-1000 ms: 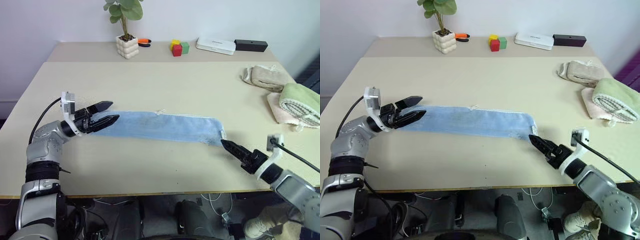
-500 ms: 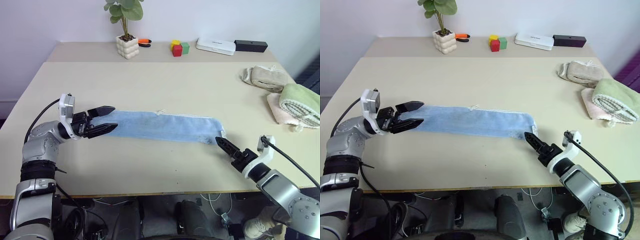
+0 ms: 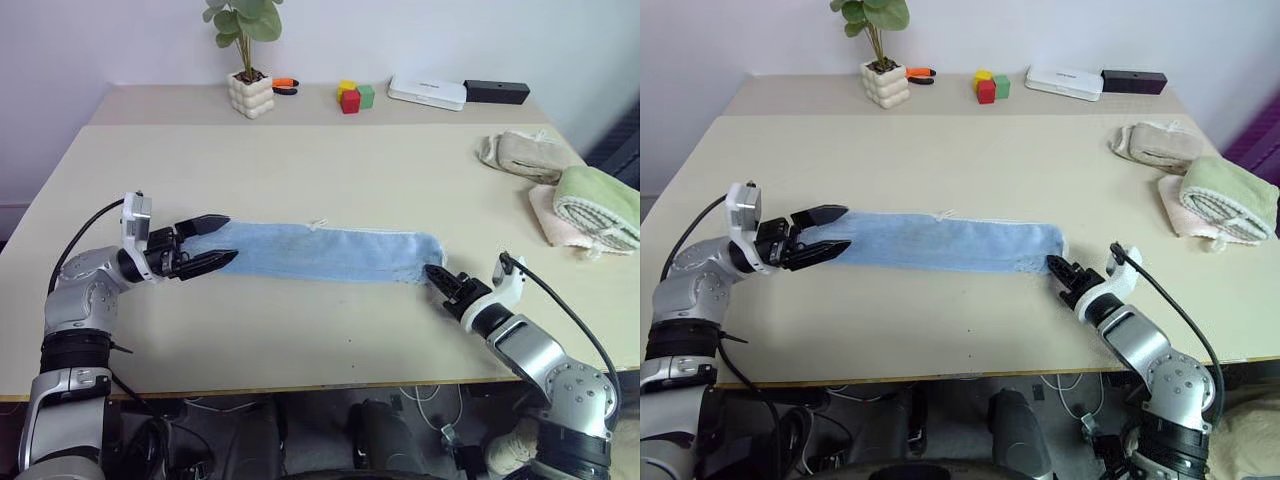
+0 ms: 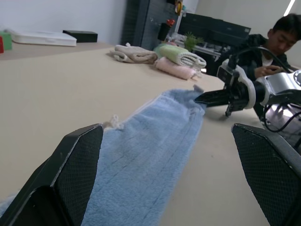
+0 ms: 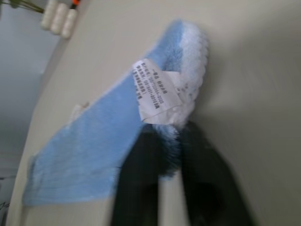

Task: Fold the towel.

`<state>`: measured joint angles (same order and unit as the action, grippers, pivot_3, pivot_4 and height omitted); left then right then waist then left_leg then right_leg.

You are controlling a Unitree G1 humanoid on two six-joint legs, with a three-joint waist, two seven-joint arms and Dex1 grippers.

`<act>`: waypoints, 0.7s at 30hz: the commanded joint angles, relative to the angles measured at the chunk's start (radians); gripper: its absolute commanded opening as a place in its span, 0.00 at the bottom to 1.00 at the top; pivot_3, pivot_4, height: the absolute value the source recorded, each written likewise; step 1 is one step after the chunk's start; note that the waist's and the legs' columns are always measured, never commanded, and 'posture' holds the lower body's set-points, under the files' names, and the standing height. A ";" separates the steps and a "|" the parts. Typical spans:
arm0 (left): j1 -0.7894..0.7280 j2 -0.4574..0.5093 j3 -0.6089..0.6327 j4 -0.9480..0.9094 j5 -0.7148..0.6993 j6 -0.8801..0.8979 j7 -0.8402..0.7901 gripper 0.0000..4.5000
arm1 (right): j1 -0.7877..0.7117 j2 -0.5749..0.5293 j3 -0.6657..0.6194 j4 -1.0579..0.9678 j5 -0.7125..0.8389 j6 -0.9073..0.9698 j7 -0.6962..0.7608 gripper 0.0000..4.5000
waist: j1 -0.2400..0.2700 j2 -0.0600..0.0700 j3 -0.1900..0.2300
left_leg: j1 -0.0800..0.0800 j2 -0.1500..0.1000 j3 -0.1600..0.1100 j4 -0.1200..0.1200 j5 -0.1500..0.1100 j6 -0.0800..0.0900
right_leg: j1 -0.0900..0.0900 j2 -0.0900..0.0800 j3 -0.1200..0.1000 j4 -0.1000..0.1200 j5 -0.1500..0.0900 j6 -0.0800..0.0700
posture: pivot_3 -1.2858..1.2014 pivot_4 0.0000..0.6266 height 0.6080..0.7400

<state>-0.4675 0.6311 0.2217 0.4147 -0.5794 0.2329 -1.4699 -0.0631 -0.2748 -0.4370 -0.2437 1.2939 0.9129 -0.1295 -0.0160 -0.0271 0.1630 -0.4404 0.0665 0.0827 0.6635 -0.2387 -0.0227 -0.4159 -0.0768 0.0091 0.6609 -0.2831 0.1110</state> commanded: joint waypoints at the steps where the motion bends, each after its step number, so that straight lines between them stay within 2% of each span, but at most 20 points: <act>1: 0.006 0.004 0.028 -0.034 -0.019 -0.012 0.010 1.00 | -0.015 -0.034 -0.015 0.026 -0.040 -0.028 0.004 0.01 | 0.003 0.000 0.000 | 0.000 0.000 0.000 0.000 0.000 0.000 | 0.000 0.000 0.000 0.000 0.000 0.000 | 0.52 0.24 0.96; 3: 0.005 0.002 0.027 -0.033 -0.018 -0.014 0.014 1.00 | -0.026 -0.058 -0.021 0.037 -0.059 -0.034 0.017 0.01 | 0.006 0.000 0.000 | 0.000 0.000 0.000 0.000 0.000 0.000 | 0.000 0.000 0.000 0.000 0.000 0.000 | 0.52 0.24 0.96; 8: -0.008 -0.004 0.020 -0.013 -0.009 -0.029 0.020 1.00 | -0.041 -0.250 -0.021 0.075 -0.158 -0.017 0.164 0.01 | 0.006 0.001 0.001 | -0.001 -0.001 0.000 0.000 -0.001 0.001 | 0.000 -0.001 0.000 -0.002 0.000 0.000 | 0.52 0.24 0.96; 13: -0.026 -0.008 0.017 0.008 -0.005 -0.042 0.019 1.00 | -0.017 -0.383 0.001 0.091 -0.250 -0.014 0.301 0.01 | 0.005 0.001 0.001 | -0.001 -0.001 0.000 0.000 -0.001 0.001 | 0.000 -0.001 0.000 -0.002 0.000 0.000 | 0.52 0.24 0.96; 18: -0.032 -0.007 0.013 0.022 0.002 -0.054 0.017 1.00 | -0.023 -0.508 0.106 0.020 -0.429 -0.057 0.424 0.01 | 0.004 0.001 0.001 | -0.001 -0.001 0.000 0.000 -0.001 0.001 | 0.000 -0.001 0.000 -0.002 0.000 0.000 | 0.52 0.24 0.96; 21: -0.034 -0.002 0.016 0.027 0.001 -0.057 0.015 1.00 | -0.095 -0.552 0.173 -0.049 -0.481 -0.058 0.473 0.01 | 0.004 0.001 0.001 | -0.001 -0.001 0.000 0.000 -0.001 0.001 | 0.000 -0.001 0.000 -0.002 0.000 0.000 | 0.52 0.24 0.96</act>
<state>-0.4845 0.6207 0.2208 0.4519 -0.5769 0.1880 -1.4537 -0.1128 -0.8049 -0.2779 -0.2164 0.8337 0.8735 0.3138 -0.0115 -0.0257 0.1638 -0.4410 0.0657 0.0829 0.6637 -0.2394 -0.0215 -0.4160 -0.0773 0.0091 0.6589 -0.2831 0.1110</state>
